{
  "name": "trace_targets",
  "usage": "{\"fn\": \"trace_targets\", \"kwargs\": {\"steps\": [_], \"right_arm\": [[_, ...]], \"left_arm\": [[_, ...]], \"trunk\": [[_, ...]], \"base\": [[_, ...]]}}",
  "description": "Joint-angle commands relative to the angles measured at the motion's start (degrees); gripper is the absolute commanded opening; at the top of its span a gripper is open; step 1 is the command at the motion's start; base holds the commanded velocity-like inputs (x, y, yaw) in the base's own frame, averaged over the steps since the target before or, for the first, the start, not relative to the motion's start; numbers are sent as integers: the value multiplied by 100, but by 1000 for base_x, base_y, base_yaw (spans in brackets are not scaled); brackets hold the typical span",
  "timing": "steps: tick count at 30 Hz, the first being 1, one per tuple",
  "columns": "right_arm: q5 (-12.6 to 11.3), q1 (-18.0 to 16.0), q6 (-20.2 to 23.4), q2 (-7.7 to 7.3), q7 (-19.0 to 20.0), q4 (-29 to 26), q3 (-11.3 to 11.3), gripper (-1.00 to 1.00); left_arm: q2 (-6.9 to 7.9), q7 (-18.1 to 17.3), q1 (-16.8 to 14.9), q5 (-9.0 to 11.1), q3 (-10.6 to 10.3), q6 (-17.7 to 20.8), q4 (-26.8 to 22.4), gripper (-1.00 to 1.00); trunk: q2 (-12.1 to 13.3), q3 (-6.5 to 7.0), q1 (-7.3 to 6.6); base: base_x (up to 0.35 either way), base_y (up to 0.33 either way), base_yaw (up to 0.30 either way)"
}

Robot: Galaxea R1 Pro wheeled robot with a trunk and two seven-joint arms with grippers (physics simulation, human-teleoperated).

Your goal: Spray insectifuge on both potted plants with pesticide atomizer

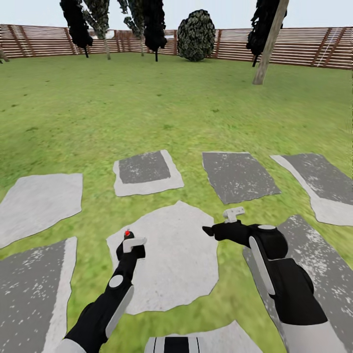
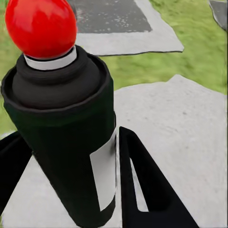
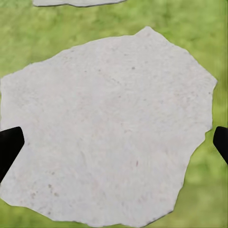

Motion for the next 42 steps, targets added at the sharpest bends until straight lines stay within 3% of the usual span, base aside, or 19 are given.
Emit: {"fn": "trace_targets", "kwargs": {"steps": [1, 6, 13, 16, 18, 22, 25, 31, 34, 38, 42], "right_arm": [[3, -3, 24, -4, 4, -4, 4, 100], [3, -5, 24, -9, 3, -4, -8, 100], [4, 2, 21, -87, 0, -5, -23, 100], [4, 2, 18, -122, 0, -5, -29, 100], [2, 2, 23, -257, 6, -5, -28, 100], [-4, 2, 29, -384, 12, -5, -23, 100], [-5, 2, 31, -401, 13, -5, -12, 100], [-5, 2, 33, -407, 13, -5, -8, 100], [-5, 2, 33, -408, 13, -5, -11, 100], [-5, 2, 33, -408, 13, -5, -14, 100], [-7, -14, 33, -423, 34, -10, -115, 100]], "left_arm": [[21, 34, 59, 66, -15, 147, -268, -100], [27, 134, 278, 57, -6, 908, -1159, -100], [-12, 248, 388, 67, -26, 1417, -1751, -100], [-22, 257, 433, 58, -35, 1468, -1854, -100], [-27, 281, 494, 20, -63, 1472, -1893, -100], [-1, 350, 620, -3, -83, 1447, -1919, -100], [14, 359, 650, 25, -79, 1437, -1923, -100], [-29, 314, 677, 75, -126, 1511, -2014, -100], [-2, 295, 706, 72, -292, 1621, -2051, -100], [30, -95, 707, 54, -394, 2050, -2057, -100], [125, -888, 662, 18, -380, 2209, -2023, -100]], "trunk": [[0, 18, -3], [7, 129, -16], [16, 284, -34], [16, 284, -34], [16, 284, -34], [16, 284, -34], [16, 284, -34], [24, 417, -49], [28, 484, -57], [34, 572, -67], [39, 661, -78]], "base": [[0, 0, 0], [0, 0, 0], [0, 0, 0], [0, 0, 0], [0, 0, 0], [0, 0, 0], [0, 0, 0], [0, 0, 0], [0, 0, 0], [0, 0, 0], [0, 0, 0]]}}
